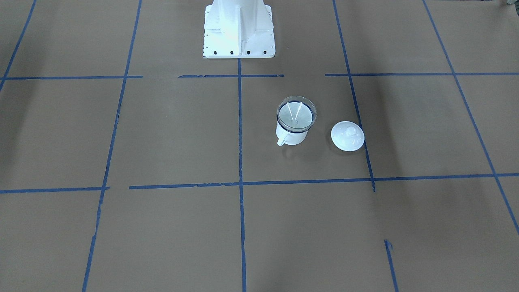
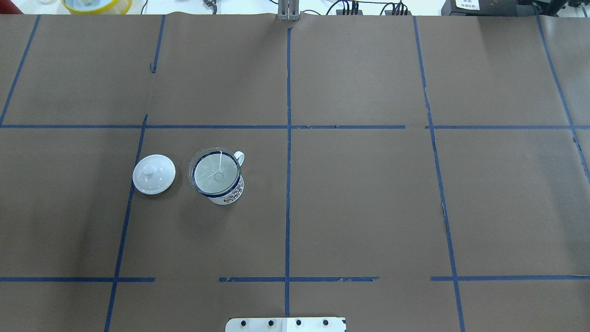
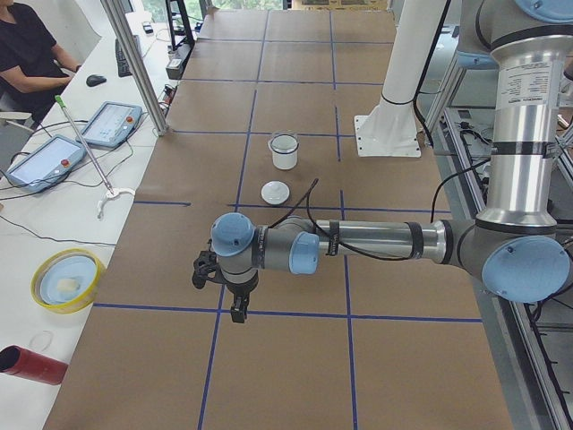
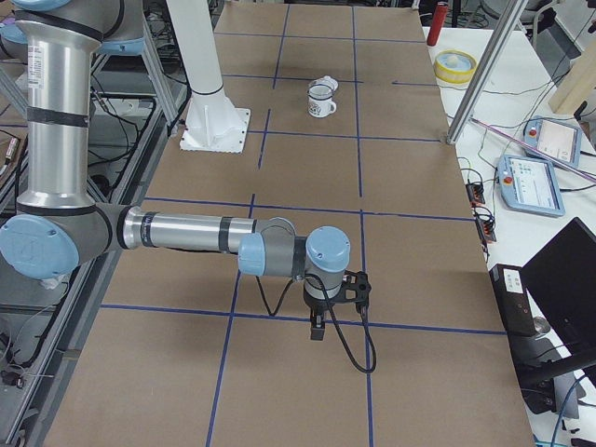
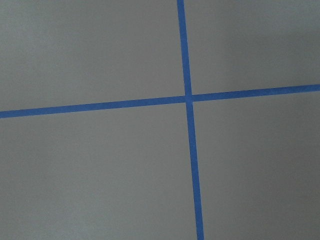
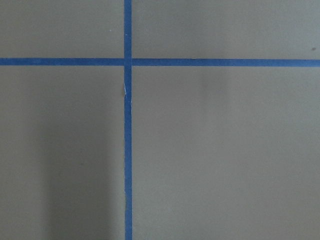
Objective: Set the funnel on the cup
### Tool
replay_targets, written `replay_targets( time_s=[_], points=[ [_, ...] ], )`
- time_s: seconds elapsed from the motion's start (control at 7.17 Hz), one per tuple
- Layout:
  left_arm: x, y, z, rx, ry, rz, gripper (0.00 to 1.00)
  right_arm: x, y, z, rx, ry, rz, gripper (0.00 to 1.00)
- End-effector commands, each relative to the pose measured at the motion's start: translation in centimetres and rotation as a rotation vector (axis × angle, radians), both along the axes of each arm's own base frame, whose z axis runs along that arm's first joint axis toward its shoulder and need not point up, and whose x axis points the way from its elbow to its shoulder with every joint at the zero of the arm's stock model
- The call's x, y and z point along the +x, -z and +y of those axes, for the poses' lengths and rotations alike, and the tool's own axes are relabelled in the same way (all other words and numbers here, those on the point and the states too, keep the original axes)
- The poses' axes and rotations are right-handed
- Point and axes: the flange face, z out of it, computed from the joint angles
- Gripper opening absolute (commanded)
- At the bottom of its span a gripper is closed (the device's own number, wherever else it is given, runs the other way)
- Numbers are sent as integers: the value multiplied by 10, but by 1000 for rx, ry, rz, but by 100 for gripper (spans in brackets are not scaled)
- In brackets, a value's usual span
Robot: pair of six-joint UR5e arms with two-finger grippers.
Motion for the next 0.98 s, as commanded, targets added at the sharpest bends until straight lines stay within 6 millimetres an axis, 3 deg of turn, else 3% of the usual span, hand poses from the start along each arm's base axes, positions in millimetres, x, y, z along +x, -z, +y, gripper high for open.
replay_targets(
  time_s=[0.0, 0.84],
  points=[
    [0, 3, -1, 3, 2, -2, 100, 0, 0, 0, 0, 0, 0, 100],
    [-5, 7, -4, 9, 11, -3, 100, 0, 0, 0, 0, 0, 0, 100]
  ],
)
